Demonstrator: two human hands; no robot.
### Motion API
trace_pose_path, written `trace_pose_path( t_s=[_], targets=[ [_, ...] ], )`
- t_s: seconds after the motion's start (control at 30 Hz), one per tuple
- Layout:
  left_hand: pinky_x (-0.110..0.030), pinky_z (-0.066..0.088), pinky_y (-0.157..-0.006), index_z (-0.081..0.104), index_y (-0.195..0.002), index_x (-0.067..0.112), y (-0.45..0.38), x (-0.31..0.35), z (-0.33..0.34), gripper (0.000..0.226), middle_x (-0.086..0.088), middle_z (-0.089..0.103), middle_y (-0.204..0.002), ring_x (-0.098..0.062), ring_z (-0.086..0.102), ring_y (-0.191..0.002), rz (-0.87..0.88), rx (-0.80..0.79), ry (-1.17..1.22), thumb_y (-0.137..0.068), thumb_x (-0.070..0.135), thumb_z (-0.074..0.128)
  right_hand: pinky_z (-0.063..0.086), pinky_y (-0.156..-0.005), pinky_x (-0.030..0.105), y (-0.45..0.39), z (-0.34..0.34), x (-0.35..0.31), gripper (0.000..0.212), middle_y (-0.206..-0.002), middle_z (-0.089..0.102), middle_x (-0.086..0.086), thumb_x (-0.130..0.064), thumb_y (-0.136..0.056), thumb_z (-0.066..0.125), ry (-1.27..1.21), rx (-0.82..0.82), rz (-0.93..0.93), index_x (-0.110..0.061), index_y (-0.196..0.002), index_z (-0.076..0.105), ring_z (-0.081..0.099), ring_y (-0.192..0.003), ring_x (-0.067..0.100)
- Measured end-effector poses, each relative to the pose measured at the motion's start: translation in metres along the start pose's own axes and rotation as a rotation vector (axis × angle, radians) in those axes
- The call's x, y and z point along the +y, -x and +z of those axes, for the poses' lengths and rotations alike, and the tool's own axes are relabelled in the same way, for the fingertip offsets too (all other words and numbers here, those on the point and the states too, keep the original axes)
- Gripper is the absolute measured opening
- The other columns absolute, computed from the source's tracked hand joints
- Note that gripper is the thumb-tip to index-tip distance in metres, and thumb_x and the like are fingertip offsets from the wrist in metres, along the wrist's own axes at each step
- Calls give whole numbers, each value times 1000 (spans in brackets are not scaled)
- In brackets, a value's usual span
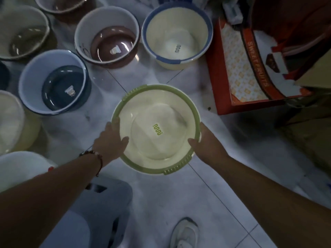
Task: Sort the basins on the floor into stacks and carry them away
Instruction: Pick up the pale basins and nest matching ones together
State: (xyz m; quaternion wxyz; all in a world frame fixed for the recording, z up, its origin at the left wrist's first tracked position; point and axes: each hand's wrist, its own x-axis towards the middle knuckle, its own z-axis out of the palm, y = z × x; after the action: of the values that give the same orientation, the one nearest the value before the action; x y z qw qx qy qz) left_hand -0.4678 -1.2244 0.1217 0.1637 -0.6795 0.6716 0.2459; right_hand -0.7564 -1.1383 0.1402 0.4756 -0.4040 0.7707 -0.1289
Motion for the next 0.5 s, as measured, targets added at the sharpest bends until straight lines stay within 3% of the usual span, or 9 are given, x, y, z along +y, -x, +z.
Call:
trace_pose_path(
  t_s=[0.13, 0.23, 0.37, 0.5],
  targets=[
    [-47, 52, -92, 15, -154, 24, 33, 29, -68, 70, -12, 23, -155, -33, 57, -116, 133, -63, -64, -96, 45, 47, 41, -104, 47, 49, -53, -53, 62, -140, 43, 6, -37, -89, 54, 234, 0, -48, -19, -144, 32, 41, -132, 26],
    [-44, 49, -96, 24, -152, 23, 53, 44, -120, 63, -6, 31, -151, -29, 53, -121, 159, -79, -22, -98, 44, 46, 34, -108, 41, 81, -81, -82, 60, -147, 36, 7, -35, -95, 51, 353, -37, -60, -18, -148, 28, 33, -137, 24],
    [-42, 48, -99, 34, -148, 24, 59, 38, -170, 56, -4, 45, -142, -25, 53, -121, 151, -150, -3, -96, 43, 47, 25, -118, 39, 110, -110, -100, 68, -160, 21, 1, -41, -98, 48, 350, -59, -33, -23, -154, 16, 18, -148, 19],
    [-41, 38, -110, 29, -151, 22, 41, 17, -204, 61, -5, 39, -152, -25, 42, -136, 77, -229, -13, -96, 43, 46, 18, -119, 33, 119, -128, -111, 70, -163, 11, 2, -43, -99, 45, 342, -48, 47, -22, -155, 10, 14, -149, 17]
  ],
)
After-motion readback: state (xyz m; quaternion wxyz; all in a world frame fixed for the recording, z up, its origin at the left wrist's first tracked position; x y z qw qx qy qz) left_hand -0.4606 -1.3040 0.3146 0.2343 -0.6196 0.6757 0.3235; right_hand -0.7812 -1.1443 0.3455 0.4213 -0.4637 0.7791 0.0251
